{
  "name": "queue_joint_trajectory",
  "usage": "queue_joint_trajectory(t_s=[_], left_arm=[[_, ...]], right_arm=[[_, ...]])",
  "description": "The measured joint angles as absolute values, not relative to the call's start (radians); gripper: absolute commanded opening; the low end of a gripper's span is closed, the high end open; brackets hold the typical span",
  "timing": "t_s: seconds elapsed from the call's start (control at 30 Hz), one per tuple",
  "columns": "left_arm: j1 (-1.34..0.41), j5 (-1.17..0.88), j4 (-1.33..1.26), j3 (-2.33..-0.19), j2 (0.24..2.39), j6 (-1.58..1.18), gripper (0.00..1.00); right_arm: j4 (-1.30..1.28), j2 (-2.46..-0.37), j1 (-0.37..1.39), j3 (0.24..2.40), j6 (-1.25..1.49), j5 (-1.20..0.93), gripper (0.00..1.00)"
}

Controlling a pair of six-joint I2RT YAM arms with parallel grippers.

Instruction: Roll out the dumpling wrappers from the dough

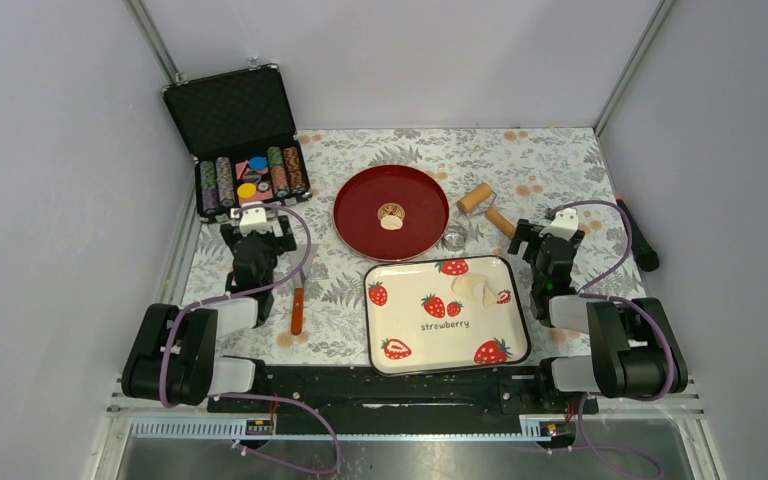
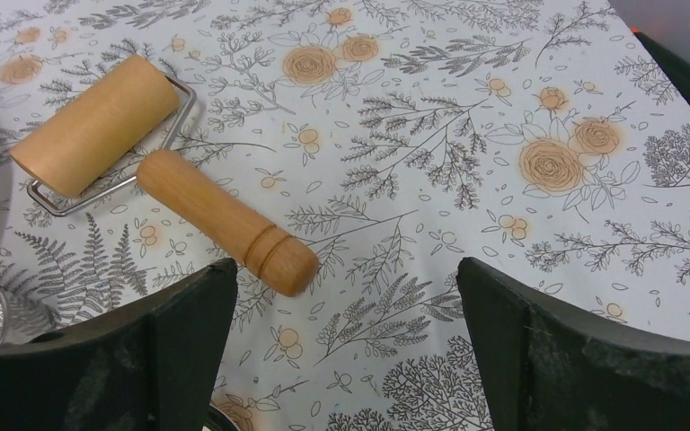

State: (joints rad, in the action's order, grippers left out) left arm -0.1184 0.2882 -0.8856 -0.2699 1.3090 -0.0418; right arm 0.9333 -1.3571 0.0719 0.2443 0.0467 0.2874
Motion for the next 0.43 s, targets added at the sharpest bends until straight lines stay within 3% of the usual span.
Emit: queue_joint_trajectory(t_s=[0.43], left_arm=[[-0.107, 0.274, -0.874, -0.277, 1.312, -0.044, 0.99]], right_arm=[[0.944, -1.358, 0.072, 0.247, 0.050, 0.287, 1.00]])
